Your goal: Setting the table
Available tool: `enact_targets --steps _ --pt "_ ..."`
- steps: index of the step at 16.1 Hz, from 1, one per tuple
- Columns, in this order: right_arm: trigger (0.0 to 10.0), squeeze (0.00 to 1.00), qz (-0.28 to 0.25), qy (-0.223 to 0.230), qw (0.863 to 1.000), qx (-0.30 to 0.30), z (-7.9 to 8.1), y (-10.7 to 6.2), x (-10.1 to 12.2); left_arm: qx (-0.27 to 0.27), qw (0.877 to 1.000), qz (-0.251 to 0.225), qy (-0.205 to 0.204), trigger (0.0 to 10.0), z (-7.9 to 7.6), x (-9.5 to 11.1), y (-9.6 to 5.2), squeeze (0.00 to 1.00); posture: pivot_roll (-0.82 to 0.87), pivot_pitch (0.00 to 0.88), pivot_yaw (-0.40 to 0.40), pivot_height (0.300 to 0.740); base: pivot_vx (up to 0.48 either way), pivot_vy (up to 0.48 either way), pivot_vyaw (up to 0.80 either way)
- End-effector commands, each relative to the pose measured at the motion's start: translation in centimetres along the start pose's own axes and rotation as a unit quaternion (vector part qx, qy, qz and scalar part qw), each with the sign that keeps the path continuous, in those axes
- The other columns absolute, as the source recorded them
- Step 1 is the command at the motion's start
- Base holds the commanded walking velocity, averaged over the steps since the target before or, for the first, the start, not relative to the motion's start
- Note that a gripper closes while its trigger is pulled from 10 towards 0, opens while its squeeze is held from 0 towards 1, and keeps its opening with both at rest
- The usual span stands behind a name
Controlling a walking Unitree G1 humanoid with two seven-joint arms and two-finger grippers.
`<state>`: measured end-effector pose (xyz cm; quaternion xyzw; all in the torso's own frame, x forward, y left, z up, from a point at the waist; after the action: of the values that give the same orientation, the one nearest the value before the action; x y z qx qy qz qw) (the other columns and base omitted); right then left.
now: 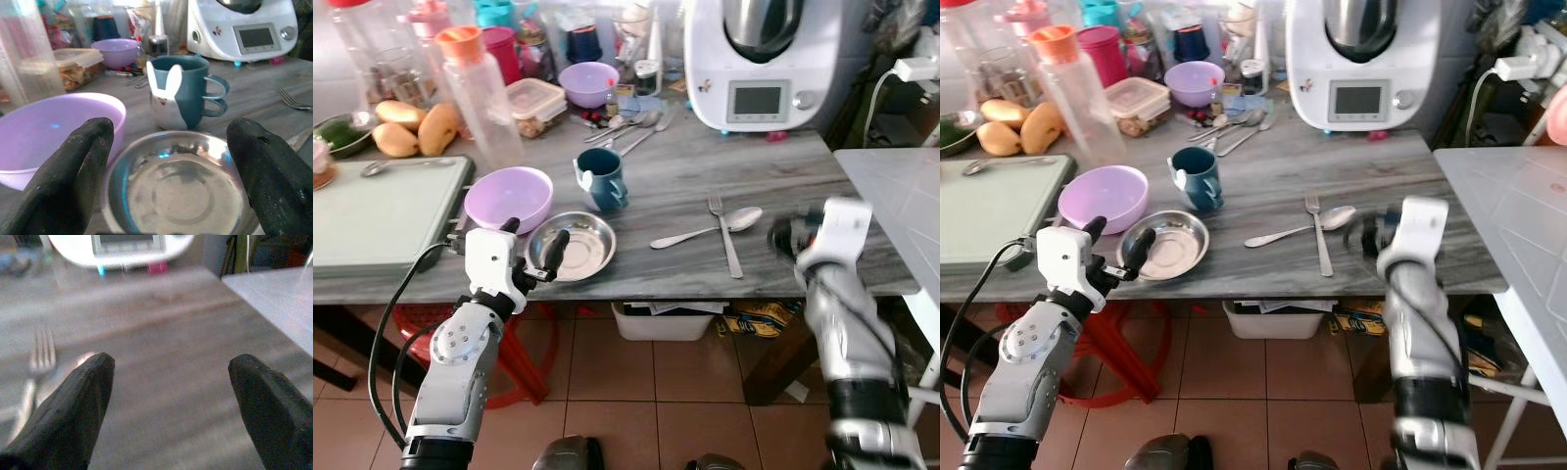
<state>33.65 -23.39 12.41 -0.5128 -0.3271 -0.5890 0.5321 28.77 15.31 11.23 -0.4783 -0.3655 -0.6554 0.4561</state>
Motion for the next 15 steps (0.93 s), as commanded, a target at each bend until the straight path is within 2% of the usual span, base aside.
enact_targets --steps 1,3,4,6,8,12,15 --pt "10.0 1.0 0.011 0.015 1.0 0.008 0.6 0.2 -0.3 -0.004 1.0 0.001 0.006 10.0 0.3 0.1 -0.2 0.0 0.0 0.012 0.079 0.74 0.0 0.0 0.0" --pt "10.0 1.0 0.011 0.033 0.999 0.028 2.7 0.8 0.0 -0.009 1.0 0.001 0.007 10.0 0.2 0.3 -0.2 0.0 0.01 0.019 0.083 0.74 0.0 0.0 0.0" --pt "10.0 0.0 0.017 0.046 0.998 0.041 4.2 1.0 -0.2 -0.01 1.0 0.001 0.007 10.0 0.3 0.3 -0.3 0.0 0.01 0.022 0.086 0.74 0.0 0.0 0.0" --pt "10.0 0.0 0.043 0.087 0.993 0.069 7.0 1.4 -0.7 -0.016 1.0 0.004 0.008 10.0 0.2 0.2 -0.4 0.0 0.01 0.028 0.089 0.74 0.0 0.0 0.0" --pt "10.0 0.0 0.076 0.081 0.987 0.112 10.1 1.6 -1.6 -0.02 1.0 0.003 0.007 10.0 0.0 0.4 -0.3 0.0 0.02 0.033 0.086 0.74 0.0 0.0 0.0" --pt "10.0 0.0 0.105 0.114 0.982 0.111 11.4 1.3 -2.5 -0.021 1.0 0.006 0.006 10.0 0.0 0.4 -0.5 0.0 0.03 0.04 0.081 0.74 0.0 0.0 0.0" --pt "10.0 0.0 0.137 0.149 0.973 0.107 11.5 0.7 -3.9 -0.025 1.0 0.009 0.004 10.0 -0.2 0.3 -0.5 0.0 0.02 0.038 0.082 0.74 0.0 0.0 0.0"
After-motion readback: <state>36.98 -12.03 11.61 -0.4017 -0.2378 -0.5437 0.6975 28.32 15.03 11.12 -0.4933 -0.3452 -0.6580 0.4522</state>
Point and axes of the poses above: a point about 5 cm out from each wrist's last joint towards the gripper, its own y axis pointing out of the wrist towards the gripper, its own x axis along the axis of the wrist's last joint, z = x × y, the point moved 2 cm from there along y, pointing out of the wrist towards the gripper, and after that the axes turned 15 degrees about y, right-handed, at the moved point
